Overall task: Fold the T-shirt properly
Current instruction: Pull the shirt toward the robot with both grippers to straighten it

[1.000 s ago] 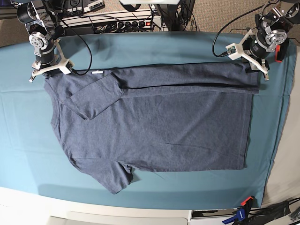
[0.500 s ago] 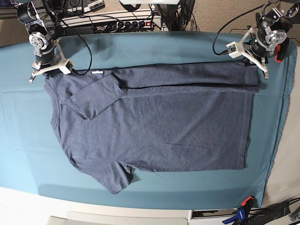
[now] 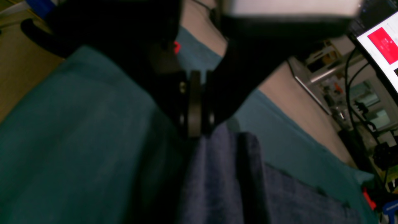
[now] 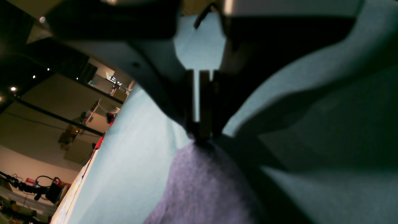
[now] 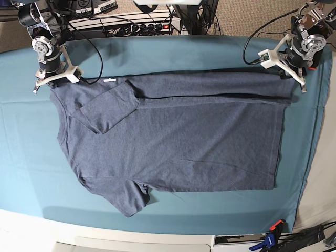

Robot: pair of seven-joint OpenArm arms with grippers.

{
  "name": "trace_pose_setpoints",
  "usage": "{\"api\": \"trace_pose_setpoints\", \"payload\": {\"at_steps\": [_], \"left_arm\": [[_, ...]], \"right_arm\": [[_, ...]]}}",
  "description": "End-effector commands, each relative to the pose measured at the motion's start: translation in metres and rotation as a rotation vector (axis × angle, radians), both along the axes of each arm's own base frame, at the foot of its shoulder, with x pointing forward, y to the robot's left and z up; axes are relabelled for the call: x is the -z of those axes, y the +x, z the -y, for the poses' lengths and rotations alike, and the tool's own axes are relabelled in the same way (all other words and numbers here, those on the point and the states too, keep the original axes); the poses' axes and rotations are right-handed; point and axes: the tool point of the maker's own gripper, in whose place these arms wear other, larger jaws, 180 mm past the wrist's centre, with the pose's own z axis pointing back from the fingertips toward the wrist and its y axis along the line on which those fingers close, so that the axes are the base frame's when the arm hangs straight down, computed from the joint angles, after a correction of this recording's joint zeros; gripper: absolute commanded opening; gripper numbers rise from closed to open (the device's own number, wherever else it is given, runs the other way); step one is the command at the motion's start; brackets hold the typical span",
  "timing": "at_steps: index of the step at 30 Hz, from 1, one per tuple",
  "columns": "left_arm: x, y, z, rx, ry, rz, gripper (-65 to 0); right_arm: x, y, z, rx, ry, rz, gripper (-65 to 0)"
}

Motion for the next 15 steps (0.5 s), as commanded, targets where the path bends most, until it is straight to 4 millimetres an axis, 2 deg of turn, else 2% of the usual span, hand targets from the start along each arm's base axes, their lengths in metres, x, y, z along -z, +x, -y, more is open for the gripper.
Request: {"api": "trace_pose_setpoints", "payload": {"at_steps": [1,7,15], "left_arm": [[-0.009,0.007,-0.007,-0.007,0.031,0.030,-65.0],[-0.006,0.002,-0.006,-0.038,0.005,0.002,-65.0],[-0.019,-0.012,0.023,-0.008,-0.061,-0.008,-65.0]], "right_arm": [[-0.012,0.007,0.006,-0.005,-0.029,0.032,-65.0],[-0.011,-0.008,-0.001,-0.027,-0.031,0.019,-65.0],[-0.012,-0.038,0.001,-0.064,-0.115,-0.006,-65.0]]}}
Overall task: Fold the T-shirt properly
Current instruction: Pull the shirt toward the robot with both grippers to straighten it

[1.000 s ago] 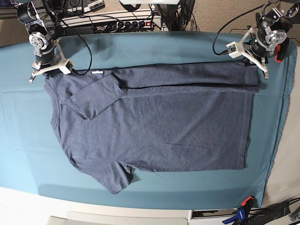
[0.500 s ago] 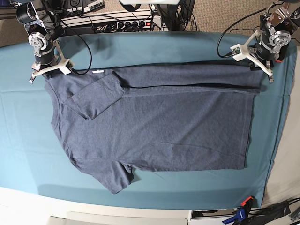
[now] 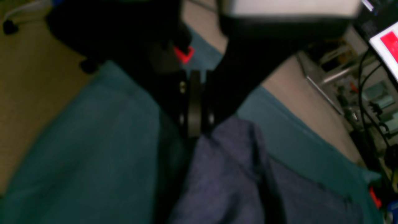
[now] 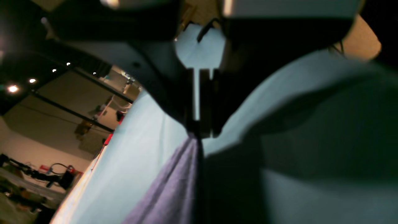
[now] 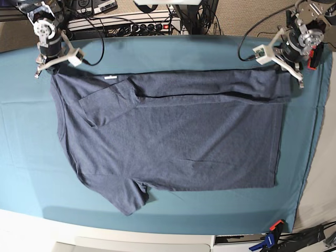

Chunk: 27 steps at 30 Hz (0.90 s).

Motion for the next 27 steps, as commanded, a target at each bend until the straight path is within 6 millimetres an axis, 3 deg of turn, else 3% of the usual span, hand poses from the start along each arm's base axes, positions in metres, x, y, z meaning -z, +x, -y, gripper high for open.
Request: {"api": "trace_pose_setpoints", "payload": {"at_steps": [1,15,27], "left_arm": [[-0.008,0.004,-0.001,0.010,0.009,0.026,-65.0],[0.004,-0.030,-0.011,0.009,0.084,-0.048,-65.0],[0.012,-0.056,-0.019,-0.008,0.122,-0.103,-65.0]], "right_arm": [[-0.010,0.003,0.006,-0.009,-0.038,0.023,-65.0],[0.001,-0.051,0.014,-0.024,-0.126,-0.070,-65.0],[0.003,-0.075,0.017,-0.037,-0.162,-0.114,-65.0]]}}
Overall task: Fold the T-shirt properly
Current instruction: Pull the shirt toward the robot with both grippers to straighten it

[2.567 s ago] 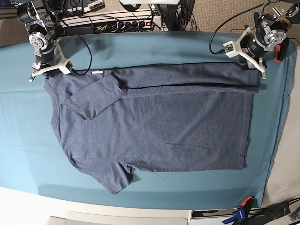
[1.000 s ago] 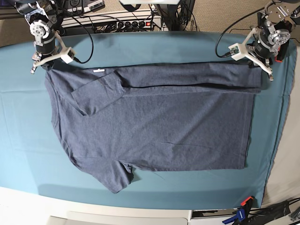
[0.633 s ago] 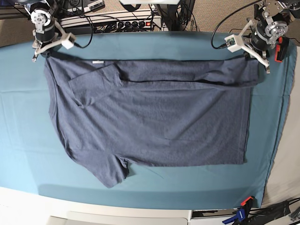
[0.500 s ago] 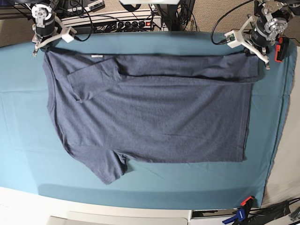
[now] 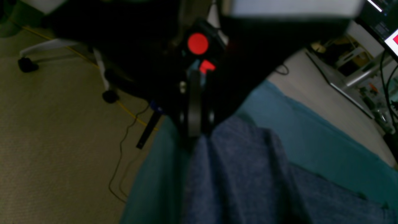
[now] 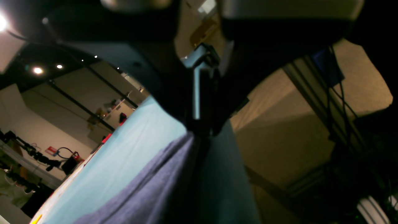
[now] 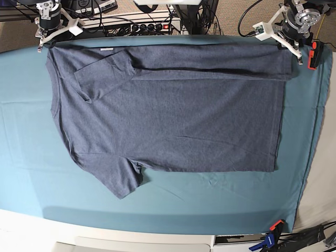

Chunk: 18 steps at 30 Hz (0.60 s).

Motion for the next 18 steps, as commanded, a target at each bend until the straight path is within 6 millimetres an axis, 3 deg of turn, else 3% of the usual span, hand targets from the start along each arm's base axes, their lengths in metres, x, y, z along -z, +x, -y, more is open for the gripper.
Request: {"api": "trace_pose_setpoints", "payload": {"at_steps": [1,5,14,18], "left_arm": [[-0.006,0.005,-0.004,0.011,0.021,0.023,-65.0],[-0.007,0.006,-0.002,0.020,0.015,0.029,-65.0],[-0.023,0.027,-0.007,0.008,0.046,0.178,-65.0],[-0.023,0.027,-0.009,0.003,0.054,0.176,-65.0]], "right_arm": [[-0.008,0.004,0.004,-0.008,-0.029,0.019,-65.0],[-0.008,0.006,0.002,-0.016,-0.020,0.024,-65.0],[-0.024,0.040,-0.001,-0.022,0.004,0.170,-65.0],[-0.025,0.043,-0.001,-0.019,0.002,0.179,-65.0]]}}
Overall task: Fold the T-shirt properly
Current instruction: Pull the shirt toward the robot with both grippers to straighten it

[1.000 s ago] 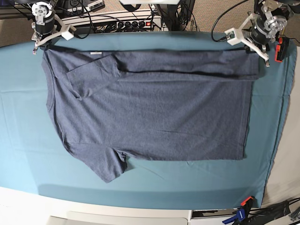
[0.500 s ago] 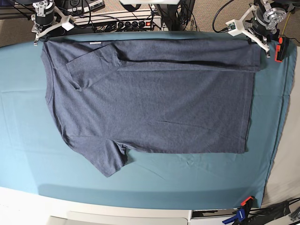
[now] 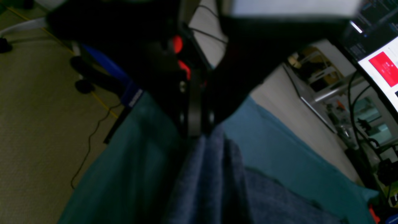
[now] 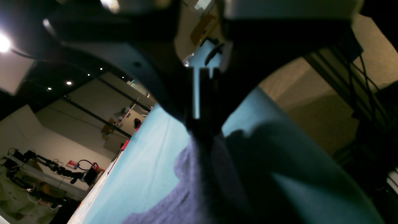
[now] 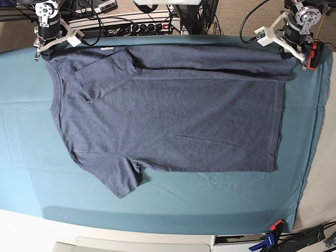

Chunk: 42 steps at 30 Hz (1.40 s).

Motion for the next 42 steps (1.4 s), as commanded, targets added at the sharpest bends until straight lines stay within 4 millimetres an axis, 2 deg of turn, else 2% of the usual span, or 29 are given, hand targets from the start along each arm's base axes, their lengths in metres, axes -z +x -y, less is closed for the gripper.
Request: {"api": "trace_pose_setpoints", "payload": {"at_steps": [1,15,26,35,36,37,38,39,40,41,42], "left_arm": [[-0.008,0.005,-0.005,0.005,0.025,0.027,-65.0],[-0.006,0.002,-0.008,-0.012,0.036,0.012,-65.0],[-0.006,0.001,-0.008,-0.010,0.034,0.010,-65.0],[-0.006,0.001,-0.008,-0.010,0.034,0.011,-65.0],[-0.006,0.001,-0.008,-0.010,0.034,0.011,-61.0],[-0.006,0.001,-0.008,-0.010,0.034,0.011,-54.1],[-0.006,0.001,-0.008,-0.010,0.034,0.011,-47.7],[-0.006,0.001,-0.008,-0.010,0.034,0.011,-42.2],[-0.006,0.001,-0.008,-0.009,0.034,0.011,-39.6],[-0.006,0.001,-0.007,-0.009,0.034,0.011,-39.4],[-0.006,0.001,-0.007,-0.009,0.034,0.011,-39.4]], "right_arm": [[-0.009,0.007,0.002,-0.012,-0.016,0.031,-65.0],[-0.009,0.001,0.009,0.025,-0.040,0.017,-65.0],[0.005,-0.022,0.010,0.035,-0.038,-0.098,-65.0],[0.006,-0.020,0.008,0.026,-0.029,-0.095,-65.0],[0.006,-0.019,0.007,0.021,-0.025,-0.096,-65.0],[0.006,-0.019,0.007,0.020,-0.024,-0.096,-65.0],[0.006,-0.019,0.007,0.021,-0.025,-0.096,-59.4],[0.006,-0.019,0.007,0.021,-0.025,-0.096,-50.8],[0.006,-0.019,0.007,0.021,-0.025,-0.096,-44.2],[0.006,-0.019,0.007,0.020,-0.025,-0.096,-40.4],[0.006,-0.019,0.007,0.021,-0.025,-0.095,-39.9]]}}
